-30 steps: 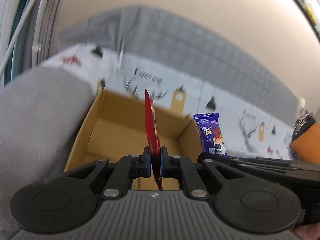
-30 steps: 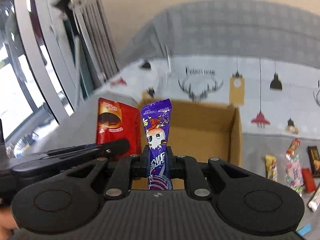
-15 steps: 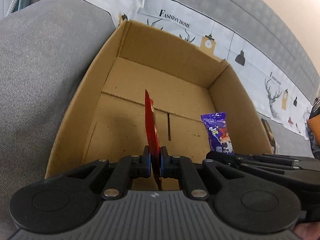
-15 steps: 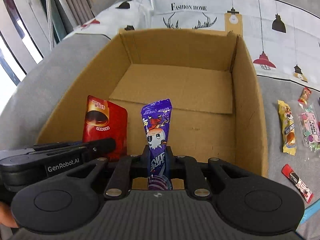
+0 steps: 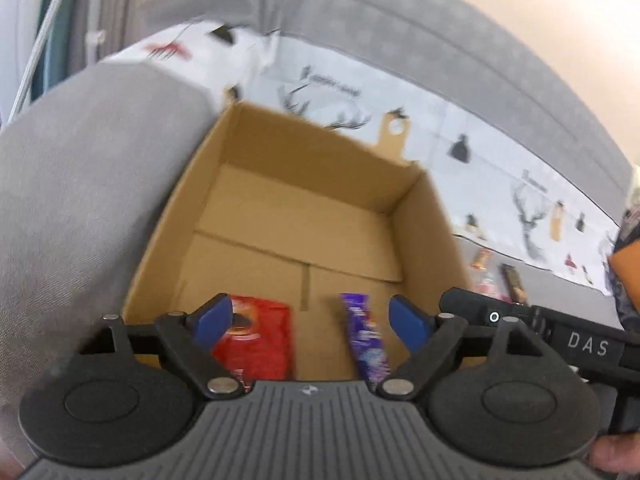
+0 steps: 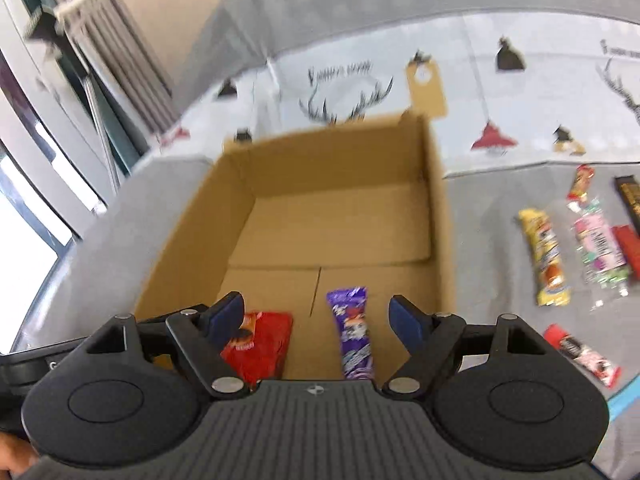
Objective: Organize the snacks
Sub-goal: 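Carry both snacks into the box and open both grippers, then grasp the red Nescafe stick with the left gripper while the right grasps the blue stick, then carry both sticks into the box and release them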
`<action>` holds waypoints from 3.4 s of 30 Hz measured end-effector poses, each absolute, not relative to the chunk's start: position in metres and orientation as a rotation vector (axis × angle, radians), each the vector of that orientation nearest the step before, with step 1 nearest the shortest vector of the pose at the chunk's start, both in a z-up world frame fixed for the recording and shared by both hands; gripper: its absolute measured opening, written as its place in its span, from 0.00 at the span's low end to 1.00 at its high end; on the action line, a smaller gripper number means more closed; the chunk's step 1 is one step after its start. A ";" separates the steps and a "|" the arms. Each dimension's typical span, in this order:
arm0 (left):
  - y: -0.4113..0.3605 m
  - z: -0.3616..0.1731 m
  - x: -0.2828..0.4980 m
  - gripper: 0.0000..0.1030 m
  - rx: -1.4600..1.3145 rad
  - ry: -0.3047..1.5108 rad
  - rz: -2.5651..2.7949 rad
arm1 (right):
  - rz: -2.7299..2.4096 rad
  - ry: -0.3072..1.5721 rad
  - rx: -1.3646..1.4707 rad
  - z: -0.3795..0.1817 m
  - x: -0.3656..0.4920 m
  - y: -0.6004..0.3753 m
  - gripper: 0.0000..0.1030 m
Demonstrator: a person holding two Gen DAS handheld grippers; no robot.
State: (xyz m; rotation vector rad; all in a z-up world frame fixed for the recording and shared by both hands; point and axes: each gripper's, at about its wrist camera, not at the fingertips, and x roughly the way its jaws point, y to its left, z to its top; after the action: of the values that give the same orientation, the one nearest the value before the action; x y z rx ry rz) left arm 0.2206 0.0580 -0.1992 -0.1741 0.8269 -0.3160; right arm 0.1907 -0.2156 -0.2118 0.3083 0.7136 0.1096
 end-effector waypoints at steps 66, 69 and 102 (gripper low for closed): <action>-0.242 -0.359 0.237 0.15 -0.030 1.249 -0.648 | -0.210 0.803 0.665 -0.342 0.102 -0.505 0.14; -0.246 -0.358 0.239 0.32 -0.044 1.243 -0.643 | -0.207 0.805 0.637 -0.342 0.103 -0.502 0.14; -0.198 -0.213 0.170 0.09 0.073 0.707 -0.689 | -0.173 0.599 0.409 -0.242 0.085 -0.427 0.12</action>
State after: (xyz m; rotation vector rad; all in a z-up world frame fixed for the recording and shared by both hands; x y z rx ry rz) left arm 0.1704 -0.1980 -0.2133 0.0730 0.7067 -0.6891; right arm 0.0848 -0.4269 -0.2422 0.4091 0.5987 -0.1732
